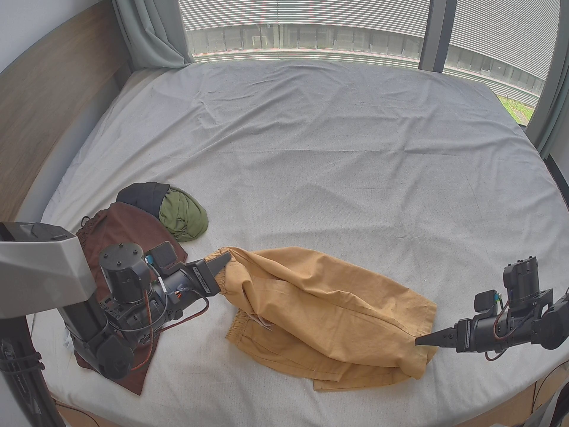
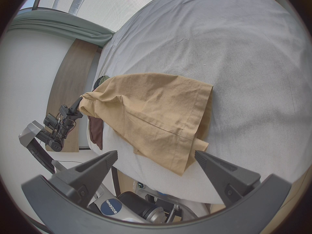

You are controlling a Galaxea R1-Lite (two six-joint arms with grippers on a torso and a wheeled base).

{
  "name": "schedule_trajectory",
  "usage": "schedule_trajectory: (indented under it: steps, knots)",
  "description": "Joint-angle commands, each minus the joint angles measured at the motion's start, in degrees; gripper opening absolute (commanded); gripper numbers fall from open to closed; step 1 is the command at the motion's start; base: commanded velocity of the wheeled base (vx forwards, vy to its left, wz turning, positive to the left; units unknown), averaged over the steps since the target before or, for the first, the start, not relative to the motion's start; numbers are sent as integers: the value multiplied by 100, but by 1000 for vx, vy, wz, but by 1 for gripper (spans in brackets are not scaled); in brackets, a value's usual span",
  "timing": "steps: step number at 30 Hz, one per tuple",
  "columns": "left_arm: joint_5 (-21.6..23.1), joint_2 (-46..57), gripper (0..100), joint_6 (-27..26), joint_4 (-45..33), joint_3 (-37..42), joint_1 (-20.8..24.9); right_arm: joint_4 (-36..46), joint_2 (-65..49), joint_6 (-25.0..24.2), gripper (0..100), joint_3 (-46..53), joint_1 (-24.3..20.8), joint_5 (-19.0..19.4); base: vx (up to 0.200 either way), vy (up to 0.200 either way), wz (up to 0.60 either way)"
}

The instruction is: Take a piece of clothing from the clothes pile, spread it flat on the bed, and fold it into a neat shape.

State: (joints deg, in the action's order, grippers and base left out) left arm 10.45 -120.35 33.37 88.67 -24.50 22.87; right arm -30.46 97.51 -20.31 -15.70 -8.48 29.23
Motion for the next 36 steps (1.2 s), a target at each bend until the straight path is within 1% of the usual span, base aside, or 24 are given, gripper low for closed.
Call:
schedule_trajectory:
  steps: [1, 6, 11, 17, 19, 22, 25, 27, 31, 34, 36]
  knots:
    - [1, 2, 0, 3, 1, -2, -2, -249, 339, -8, 100, 41, 14, 3, 0, 0, 0]
    - [1, 2, 0, 3, 10, -2, -11, -742, 743, -34, 100, 146, -13, -14, 0, 0, 0]
    - [1, 2, 0, 3, 1, -2, -11, -803, 857, -175, 100, 146, -57, -14, 0, 0, 0]
    - [1, 11, 0, 3, 1, -2, -19, -865, 954, -184, 100, 120, -57, -5, 0, 0, 0]
    - [1, 11, 0, 3, 1, -2, -19, -997, 1033, -193, 100, 120, -66, -5, 0, 0, 0]
    - [1, 11, 0, 3, 1, -2, -19, -1489, 1349, -237, 100, 155, -110, -5, 0, 0, 0]
    - [1, 11, 0, 3, 10, -2, -28, -1796, 1525, -421, 100, 225, -180, -14, 0, 0, 0]
    - [1, 11, 0, 3, 10, -11, -28, -2130, 1587, -685, 100, 296, -347, -14, 0, 0, 0]
    - [1, 11, 0, 3, 1, -2, -28, -2631, 1578, -1063, 100, 401, -549, -23, 0, 0, 0]
    - [1, 11, 0, 3, 10, -11, -28, -2842, 1560, -1159, 100, 463, -602, -23, 0, 0, 0]
    - [1, 2, 0, 3, 1, -2, -28, -3159, 1543, -1195, 100, 586, -646, -23, 0, 0, 0]
